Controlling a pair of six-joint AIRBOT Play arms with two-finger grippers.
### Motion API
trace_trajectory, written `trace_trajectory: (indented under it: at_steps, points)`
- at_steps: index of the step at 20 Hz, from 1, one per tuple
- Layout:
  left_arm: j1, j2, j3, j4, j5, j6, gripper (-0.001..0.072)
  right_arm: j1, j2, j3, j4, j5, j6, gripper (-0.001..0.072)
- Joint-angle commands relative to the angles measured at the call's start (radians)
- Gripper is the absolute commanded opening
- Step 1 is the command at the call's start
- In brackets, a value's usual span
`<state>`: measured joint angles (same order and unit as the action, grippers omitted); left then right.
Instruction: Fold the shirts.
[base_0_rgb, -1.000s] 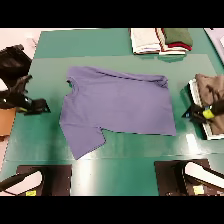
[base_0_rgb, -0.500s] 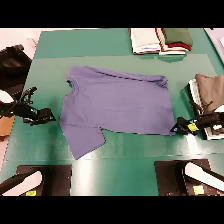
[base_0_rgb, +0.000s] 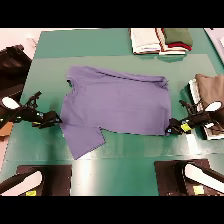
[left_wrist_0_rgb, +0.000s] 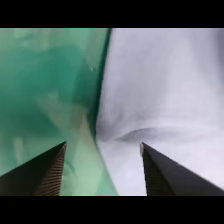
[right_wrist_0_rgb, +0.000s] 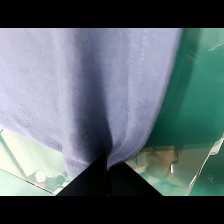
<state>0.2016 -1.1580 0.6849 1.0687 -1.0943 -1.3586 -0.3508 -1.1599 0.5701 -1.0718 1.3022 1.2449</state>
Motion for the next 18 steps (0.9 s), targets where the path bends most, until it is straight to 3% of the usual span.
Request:
trace_trajectory:
  at_steps: [1,4,6,7,8,9,13,18]
  points:
    - [0.000,-0.024,-0.049,-0.063,0.047,0.034,0.0549,0.017,0.000,0.003,0.000,-0.001,0.005,0.0018]
    - [0.000,-0.024,-0.049,-0.103,0.095,0.049,0.0543,0.017,0.001,0.054,0.000,0.017,0.014,0.0019]
    - [0.000,-0.024,-0.049,-0.161,0.074,0.102,0.0253,0.017,0.001,0.110,0.000,0.040,0.021,0.0018]
    - [0.000,-0.024,-0.049,-0.188,0.057,0.131,0.0194,0.017,0.001,0.138,0.000,0.051,0.023,0.0018]
    - [0.000,-0.023,-0.049,-0.207,0.041,0.153,0.0061,0.017,0.001,0.169,0.000,0.062,0.023,0.0018]
    - [0.000,-0.023,-0.046,-0.225,0.023,0.173,0.0028,0.017,0.001,0.201,0.000,0.072,0.026,0.0018]
    - [0.000,0.068,0.090,-0.232,-0.024,0.177,0.0026,0.017,0.030,0.346,0.008,0.122,0.031,0.0018]
    - [0.000,0.329,0.527,-0.222,-0.015,0.125,0.0027,0.017,0.212,0.686,0.008,0.068,0.040,0.0018]
